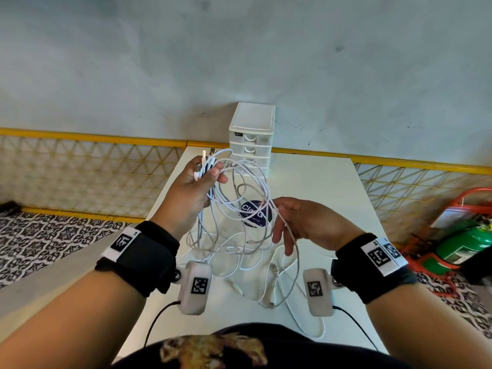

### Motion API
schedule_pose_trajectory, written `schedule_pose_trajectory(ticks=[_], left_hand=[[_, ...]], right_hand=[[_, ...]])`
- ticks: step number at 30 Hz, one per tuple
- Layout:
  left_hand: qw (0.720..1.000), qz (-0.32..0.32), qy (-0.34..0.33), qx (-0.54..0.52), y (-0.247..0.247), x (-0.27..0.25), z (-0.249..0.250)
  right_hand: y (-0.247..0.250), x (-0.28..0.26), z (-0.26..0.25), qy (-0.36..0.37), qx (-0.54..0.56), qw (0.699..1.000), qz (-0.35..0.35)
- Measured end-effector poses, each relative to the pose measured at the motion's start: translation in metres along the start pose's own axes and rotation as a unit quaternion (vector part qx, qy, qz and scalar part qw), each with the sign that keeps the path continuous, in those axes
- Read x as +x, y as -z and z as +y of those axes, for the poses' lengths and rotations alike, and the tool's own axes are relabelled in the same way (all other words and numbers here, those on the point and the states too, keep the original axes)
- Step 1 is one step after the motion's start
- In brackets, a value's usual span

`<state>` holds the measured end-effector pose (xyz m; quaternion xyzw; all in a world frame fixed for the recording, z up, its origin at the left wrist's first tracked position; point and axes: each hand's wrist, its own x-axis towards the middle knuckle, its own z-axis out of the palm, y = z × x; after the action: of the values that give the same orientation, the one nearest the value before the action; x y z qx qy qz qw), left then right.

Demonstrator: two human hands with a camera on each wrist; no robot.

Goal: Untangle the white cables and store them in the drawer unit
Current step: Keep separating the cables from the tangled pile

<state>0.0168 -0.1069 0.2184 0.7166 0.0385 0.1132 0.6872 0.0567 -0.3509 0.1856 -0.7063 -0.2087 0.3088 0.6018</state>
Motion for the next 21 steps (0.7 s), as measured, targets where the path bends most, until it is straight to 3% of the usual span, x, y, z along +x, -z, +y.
schedule_pose_trajectory(ticks=[3, 8, 10, 12, 16, 21], left_hand=[[0.999, 0.035, -0.006, -0.031, -0.003, -0.001, 0.006], [0.995, 0.072, -0.026, -0.070, 0.003, 0.001, 0.012], [0.995, 0.065, -0.031, -0.069, 0.004, -0.002, 0.013], [0.996, 0.062, -0.029, -0.060, 0.003, -0.007, 0.014], [0.998, 0.051, -0.025, 0.000, 0.002, -0.019, 0.013], [0.999, -0.005, -0.014, 0.037, -0.008, -0.029, 0.017]], right_hand=[[0.002, -0.001, 0.001, -0.023, 0.000, 0.999, -0.033], [0.002, -0.009, 0.008, -0.065, -0.108, 0.987, -0.104], [-0.002, -0.008, 0.009, -0.044, -0.163, 0.984, -0.052], [0.001, -0.008, 0.008, -0.011, -0.191, 0.981, 0.046], [0.007, -0.017, -0.005, 0.062, -0.062, 0.978, 0.192], [0.001, -0.025, -0.031, 0.118, -0.198, 0.953, 0.199]])
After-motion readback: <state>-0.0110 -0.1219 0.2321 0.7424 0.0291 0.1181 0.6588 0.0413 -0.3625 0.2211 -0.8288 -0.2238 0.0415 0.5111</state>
